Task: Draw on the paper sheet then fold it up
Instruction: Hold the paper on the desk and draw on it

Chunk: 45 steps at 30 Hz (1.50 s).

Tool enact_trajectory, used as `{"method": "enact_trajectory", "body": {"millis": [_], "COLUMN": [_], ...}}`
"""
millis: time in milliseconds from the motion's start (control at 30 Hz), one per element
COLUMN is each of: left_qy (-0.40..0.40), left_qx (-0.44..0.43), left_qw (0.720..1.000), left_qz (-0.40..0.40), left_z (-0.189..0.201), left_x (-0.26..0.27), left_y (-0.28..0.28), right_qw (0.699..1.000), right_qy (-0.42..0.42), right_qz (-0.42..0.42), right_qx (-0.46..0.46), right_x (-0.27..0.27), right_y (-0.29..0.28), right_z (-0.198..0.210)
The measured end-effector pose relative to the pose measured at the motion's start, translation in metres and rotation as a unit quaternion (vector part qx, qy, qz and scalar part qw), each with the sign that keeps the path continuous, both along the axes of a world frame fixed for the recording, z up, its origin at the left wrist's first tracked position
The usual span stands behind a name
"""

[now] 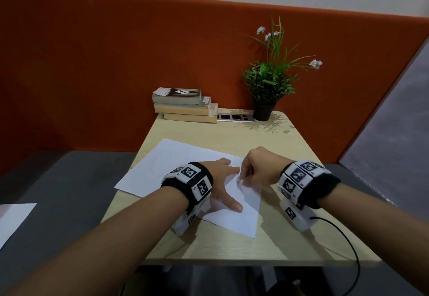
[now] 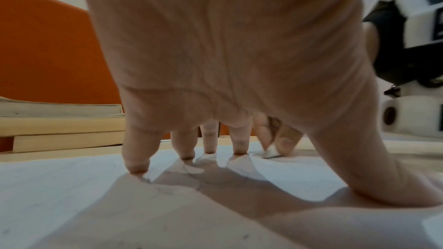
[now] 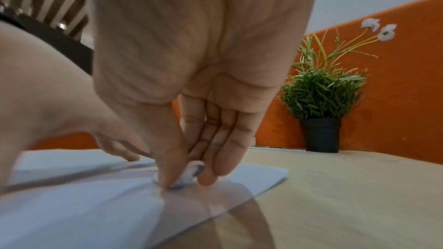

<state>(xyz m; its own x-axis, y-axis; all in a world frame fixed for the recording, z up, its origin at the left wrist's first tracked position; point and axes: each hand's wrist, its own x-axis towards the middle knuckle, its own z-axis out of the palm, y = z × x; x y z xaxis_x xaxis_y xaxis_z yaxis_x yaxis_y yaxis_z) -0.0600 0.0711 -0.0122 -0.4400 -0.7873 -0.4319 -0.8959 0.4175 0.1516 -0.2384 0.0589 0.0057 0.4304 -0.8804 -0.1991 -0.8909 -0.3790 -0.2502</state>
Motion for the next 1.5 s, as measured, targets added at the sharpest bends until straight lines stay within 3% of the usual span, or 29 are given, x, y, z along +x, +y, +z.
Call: {"method": "enact_trajectory", "body": {"millis": [133, 367, 600, 800, 1067, 1267, 1500], "left_qy": [0.004, 0.003, 0.002, -0.005, -0.002, -0.003, 0.003], "left_qx": [-0.002, 0.0, 0.002, -0.002, -0.003, 0.0, 0.0], "left_qw": [1.0, 1.0, 1.0, 1.0, 1.0, 1.0, 1.0], "left_qz": [0.003, 0.007, 0.009, 0.01, 0.017, 0.017, 0.026], "left_z": [0.002, 0.001, 0.007, 0.005, 0.007, 0.006, 0.005], "left_x": [0.0, 0.002, -0.001, 0.0, -0.002, -0.001, -0.002], "left_y": [0.003, 0.006, 0.01, 0.01, 0.012, 0.013, 0.012], "right_qw": [0.999, 0.999, 0.999, 0.999, 0.999, 0.999, 0.998], "right_qy": [0.005, -0.023, -0.007, -0.021, -0.006, -0.034, -0.02], "right_qz": [-0.014, 0.026, -0.022, 0.022, -0.026, 0.02, -0.025], "right_qx": [-0.037, 0.029, -0.041, 0.02, -0.048, 0.014, -0.056], "right_x": [0.011, -0.003, 0.007, -0.005, 0.003, -0.008, 0.005], "right_y": [-0.009, 0.013, -0.01, 0.011, -0.012, 0.011, -0.016], "right_z": [-0.003, -0.007, -0.006, -0.009, -0.006, -0.01, -0.003]}}
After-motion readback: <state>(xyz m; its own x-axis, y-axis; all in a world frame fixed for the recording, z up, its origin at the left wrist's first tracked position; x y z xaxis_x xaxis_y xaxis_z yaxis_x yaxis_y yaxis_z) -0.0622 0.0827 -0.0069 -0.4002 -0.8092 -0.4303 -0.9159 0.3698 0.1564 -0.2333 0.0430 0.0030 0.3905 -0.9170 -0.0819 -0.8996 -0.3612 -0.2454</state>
